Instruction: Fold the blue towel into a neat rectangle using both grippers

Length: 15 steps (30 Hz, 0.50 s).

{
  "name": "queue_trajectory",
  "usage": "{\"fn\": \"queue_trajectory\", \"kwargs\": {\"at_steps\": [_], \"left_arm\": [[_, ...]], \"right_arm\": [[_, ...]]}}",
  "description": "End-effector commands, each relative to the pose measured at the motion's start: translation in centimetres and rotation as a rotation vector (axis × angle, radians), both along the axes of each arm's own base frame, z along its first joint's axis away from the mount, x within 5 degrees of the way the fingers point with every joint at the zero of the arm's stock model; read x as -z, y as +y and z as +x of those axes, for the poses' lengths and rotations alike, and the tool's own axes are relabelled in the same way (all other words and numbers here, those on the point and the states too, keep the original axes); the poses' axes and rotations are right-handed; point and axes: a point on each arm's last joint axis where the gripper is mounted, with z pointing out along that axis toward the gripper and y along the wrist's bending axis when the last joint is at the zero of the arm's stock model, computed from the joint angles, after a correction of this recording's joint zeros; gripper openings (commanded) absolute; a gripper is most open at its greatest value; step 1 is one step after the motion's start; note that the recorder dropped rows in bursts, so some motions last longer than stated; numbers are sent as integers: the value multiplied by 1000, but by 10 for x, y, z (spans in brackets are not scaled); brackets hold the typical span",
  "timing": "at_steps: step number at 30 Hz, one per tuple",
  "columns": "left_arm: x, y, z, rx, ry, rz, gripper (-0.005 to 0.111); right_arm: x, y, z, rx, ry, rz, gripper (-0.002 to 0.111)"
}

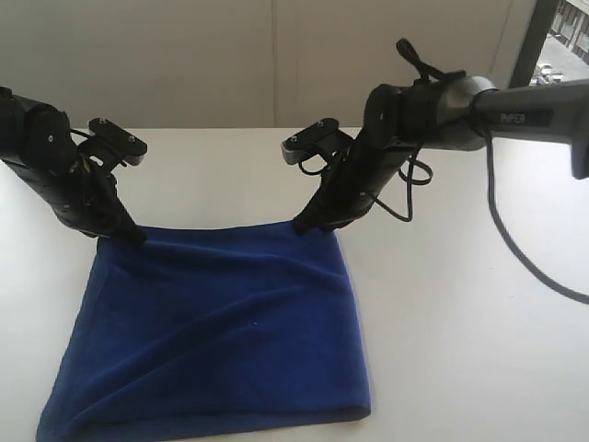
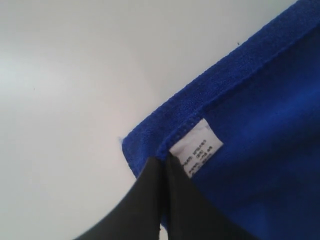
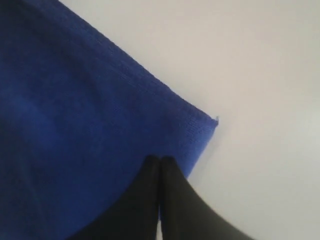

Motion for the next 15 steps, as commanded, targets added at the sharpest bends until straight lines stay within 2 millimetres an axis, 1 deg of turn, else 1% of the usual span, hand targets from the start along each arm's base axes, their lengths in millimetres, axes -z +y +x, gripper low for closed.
{"fn": "queue_trajectory", "kwargs": {"at_steps": [1, 4, 6, 12, 13, 15], "left_arm": [[-3, 3, -3, -13, 29, 12, 0], [-3, 5, -4, 6, 34, 52, 0], [-3, 7, -3, 18, 27, 72, 0], [-3, 9, -2, 26, 13, 94, 0], [-2, 9, -1, 32, 12, 101, 0], [8, 10, 1, 46, 31, 127, 0]], "right_arm": [[12, 0, 9, -3, 1, -2, 0], [23, 0, 10, -4, 17, -11, 0], [27, 0, 10, -4, 25, -13, 0], [29, 0, 10, -4, 28, -14, 0], [29, 0, 10, -4, 28, -14, 0], [28, 0, 10, -5, 26, -15, 0]]}}
